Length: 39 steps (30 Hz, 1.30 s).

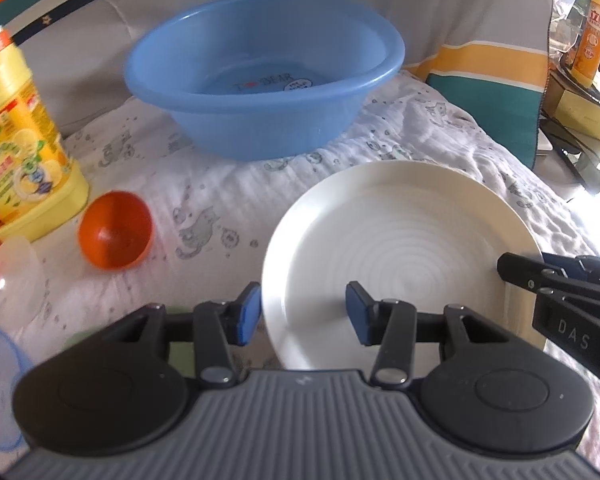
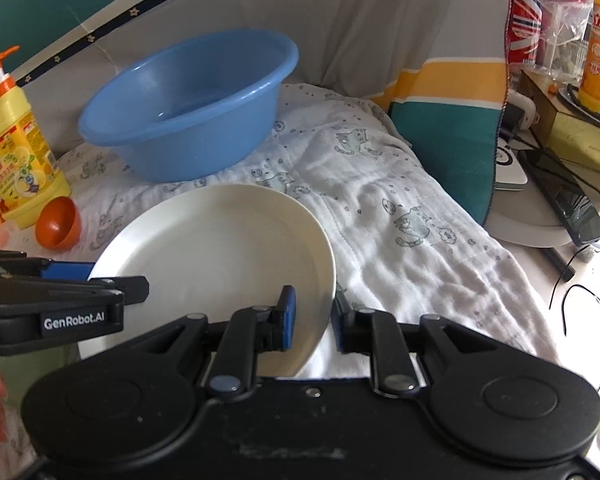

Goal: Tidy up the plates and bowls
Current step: 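Carry the white plate toward the instruction sheet and set it down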

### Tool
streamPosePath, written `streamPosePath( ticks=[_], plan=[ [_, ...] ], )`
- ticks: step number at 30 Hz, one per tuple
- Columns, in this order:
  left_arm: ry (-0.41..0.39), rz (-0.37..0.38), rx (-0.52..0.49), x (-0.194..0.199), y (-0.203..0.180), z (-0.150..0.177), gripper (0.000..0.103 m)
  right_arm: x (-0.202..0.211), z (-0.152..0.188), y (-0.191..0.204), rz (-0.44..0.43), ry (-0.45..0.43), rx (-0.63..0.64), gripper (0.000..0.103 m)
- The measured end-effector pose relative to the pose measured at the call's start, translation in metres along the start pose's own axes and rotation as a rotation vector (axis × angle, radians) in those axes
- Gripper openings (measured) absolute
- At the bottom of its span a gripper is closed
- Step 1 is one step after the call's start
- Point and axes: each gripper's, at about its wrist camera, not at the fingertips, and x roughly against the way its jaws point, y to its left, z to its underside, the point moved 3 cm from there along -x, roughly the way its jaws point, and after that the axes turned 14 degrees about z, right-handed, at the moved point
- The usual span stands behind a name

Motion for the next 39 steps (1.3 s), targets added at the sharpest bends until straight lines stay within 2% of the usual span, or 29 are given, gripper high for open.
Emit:
streamPosePath(
  ticks=[4,9,18,30,39],
  plan=[
    [-0.004,0.006,0.029,0.024,0.003,0.015,0.046,0.024,0.008,0.003,-0.015,-0.007,0.024,0.020],
    [-0.034,-0.021,0.066,0.068,0.009,0.043,0.046,0.062,0.021,0.015,-0.050,-0.020,0.052,0.020],
    [-0.078,-0.077,0.177,0.152,0.039,0.116,0.045,0.125,0.052,0.057,-0.159,-0.027,0.134,0.020],
    [-0.141,-0.186,0.412,0.245,0.115,0.224,0.045,0.197,0.101,0.166,-0.310,-0.069,0.389,0.020],
    [-0.175,-0.248,0.555,0.286,0.159,0.298,0.045,0.242,0.144,0.244,-0.371,-0.104,0.558,0.020]
  ],
)
